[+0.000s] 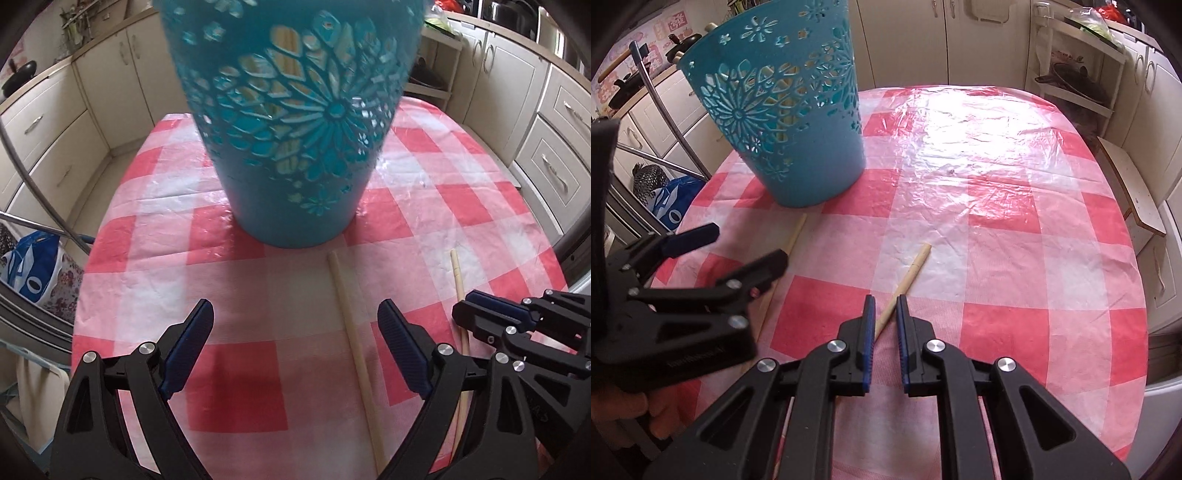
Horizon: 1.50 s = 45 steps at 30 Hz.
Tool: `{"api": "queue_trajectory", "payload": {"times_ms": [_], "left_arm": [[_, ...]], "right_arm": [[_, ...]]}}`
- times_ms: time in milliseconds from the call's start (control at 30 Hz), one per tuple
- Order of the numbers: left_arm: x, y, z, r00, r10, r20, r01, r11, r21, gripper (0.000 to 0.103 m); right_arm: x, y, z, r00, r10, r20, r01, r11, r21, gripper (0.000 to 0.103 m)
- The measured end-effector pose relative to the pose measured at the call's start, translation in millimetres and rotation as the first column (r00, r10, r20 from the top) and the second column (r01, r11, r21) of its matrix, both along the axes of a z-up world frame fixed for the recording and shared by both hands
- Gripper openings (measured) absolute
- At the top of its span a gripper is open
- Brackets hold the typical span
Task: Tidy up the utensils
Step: 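Lower the left tool to a loose chopstick and grasp it while the right tool approaches another, then grasp the last loose chopstick with the right tool while the left tool lifts its chopstick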
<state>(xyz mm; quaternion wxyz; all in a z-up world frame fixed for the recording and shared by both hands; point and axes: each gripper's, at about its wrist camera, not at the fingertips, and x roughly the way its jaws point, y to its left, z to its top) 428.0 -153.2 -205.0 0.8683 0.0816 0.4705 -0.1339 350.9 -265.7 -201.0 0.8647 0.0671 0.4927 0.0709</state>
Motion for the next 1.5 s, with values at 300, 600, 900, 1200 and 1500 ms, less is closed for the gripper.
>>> {"api": "queue_trajectory", "payload": {"times_ms": [300,600,900,1200,1500], "left_arm": [[-7,12,0,0.999,-0.042,-0.008,0.042,0.996,-0.076,0.006],[-6,34,0,0.999,-0.001,-0.035,-0.003,0.995,-0.096,0.007],[-6,43,-1,0.999,0.003,-0.042,-0.008,0.991,-0.136,0.005],[-8,31,-1,1.000,-0.018,-0.021,0.016,0.997,-0.078,0.015],[-11,21,-1,0.999,-0.046,-0.003,0.046,0.997,-0.056,0.027]], "right_arm": [[-2,18,1,0.992,0.126,0.007,-0.125,0.992,-0.032,0.010],[7,17,0,0.996,0.092,0.004,-0.092,0.996,-0.020,0.015],[4,38,1,0.983,0.182,0.019,-0.181,0.982,-0.046,0.007],[5,35,0,0.986,0.168,0.004,-0.168,0.984,-0.058,0.007],[4,40,0,0.985,0.171,0.013,-0.169,0.982,-0.082,0.008]]}}
